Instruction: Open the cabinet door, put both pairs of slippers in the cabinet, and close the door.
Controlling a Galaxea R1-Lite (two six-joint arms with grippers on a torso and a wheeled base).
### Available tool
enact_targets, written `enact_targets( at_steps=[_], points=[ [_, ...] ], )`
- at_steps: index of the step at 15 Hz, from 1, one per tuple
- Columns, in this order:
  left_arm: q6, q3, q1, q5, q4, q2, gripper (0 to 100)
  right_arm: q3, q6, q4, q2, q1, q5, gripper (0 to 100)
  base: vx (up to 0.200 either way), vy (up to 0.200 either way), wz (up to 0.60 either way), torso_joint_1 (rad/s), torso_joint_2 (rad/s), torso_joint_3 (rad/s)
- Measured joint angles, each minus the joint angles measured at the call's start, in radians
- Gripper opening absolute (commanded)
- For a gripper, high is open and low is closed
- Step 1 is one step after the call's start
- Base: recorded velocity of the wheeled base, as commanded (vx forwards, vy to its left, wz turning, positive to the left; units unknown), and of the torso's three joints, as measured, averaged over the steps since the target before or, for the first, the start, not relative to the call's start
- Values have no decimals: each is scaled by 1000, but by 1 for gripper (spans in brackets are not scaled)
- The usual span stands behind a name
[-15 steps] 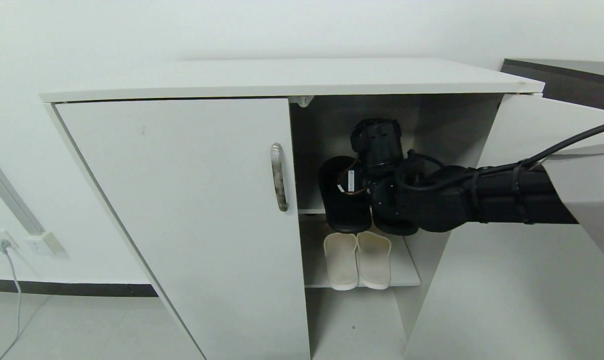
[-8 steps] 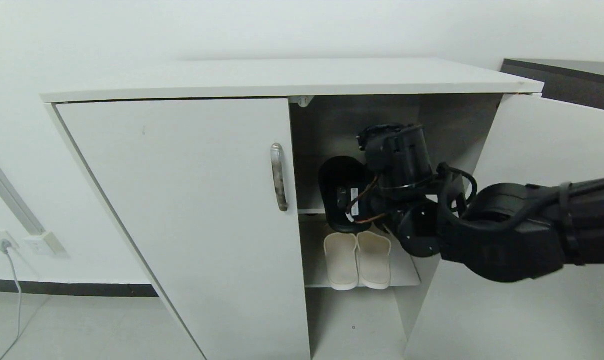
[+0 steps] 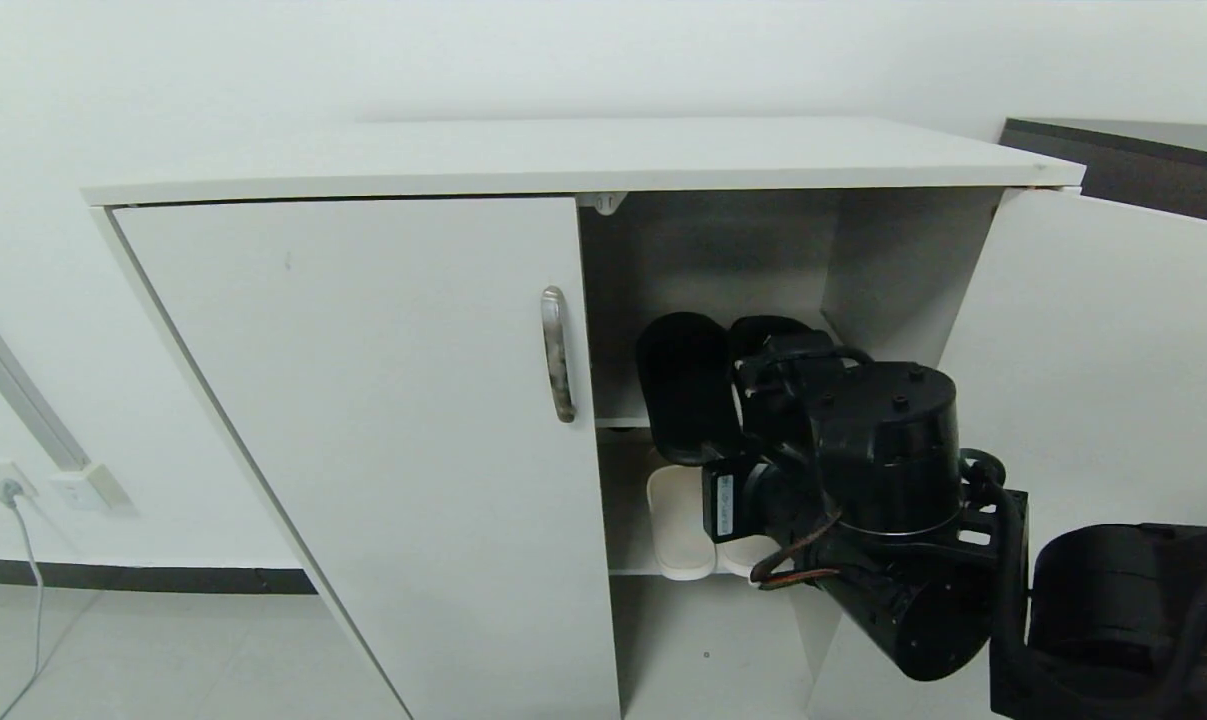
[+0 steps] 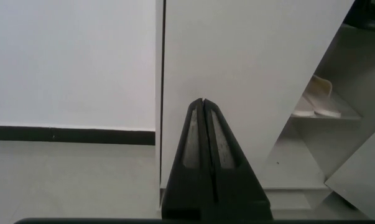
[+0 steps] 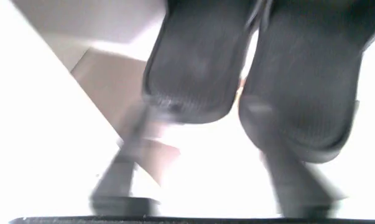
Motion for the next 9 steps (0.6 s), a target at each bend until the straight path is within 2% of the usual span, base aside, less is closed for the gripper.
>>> enact_targets(
  at_steps=[9],
  points=[
    [0, 0, 0, 0, 0, 0, 0, 30, 2, -2, 25, 20, -6, 0, 0, 0, 0, 0, 0, 0]
  ],
)
